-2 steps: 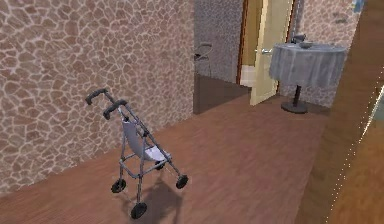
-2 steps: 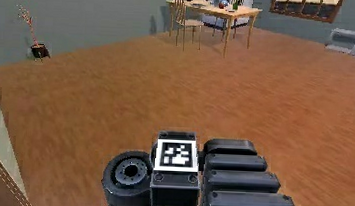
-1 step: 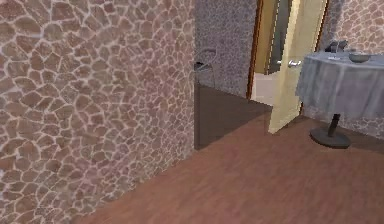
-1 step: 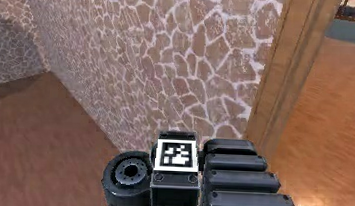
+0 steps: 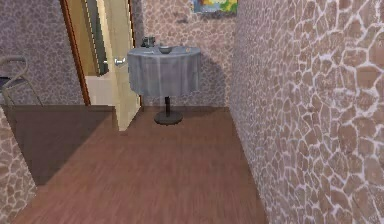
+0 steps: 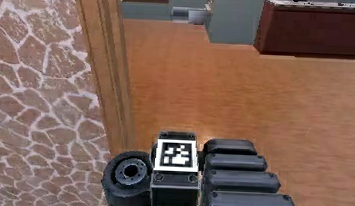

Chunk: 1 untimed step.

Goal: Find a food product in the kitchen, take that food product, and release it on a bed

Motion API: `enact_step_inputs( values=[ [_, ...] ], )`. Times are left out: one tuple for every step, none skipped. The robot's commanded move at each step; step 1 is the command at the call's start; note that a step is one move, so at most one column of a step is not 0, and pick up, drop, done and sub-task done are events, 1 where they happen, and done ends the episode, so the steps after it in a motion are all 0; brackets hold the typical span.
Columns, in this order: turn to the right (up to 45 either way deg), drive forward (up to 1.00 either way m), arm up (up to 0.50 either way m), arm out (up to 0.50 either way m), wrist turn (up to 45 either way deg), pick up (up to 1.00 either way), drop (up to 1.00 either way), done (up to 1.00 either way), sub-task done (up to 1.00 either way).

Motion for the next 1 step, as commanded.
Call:
enact_step_inputs(
  values=[
    [0.0,0.6,0.0,0.0,0.0,0.0,0.0,0.0,0.0]
  ],
)
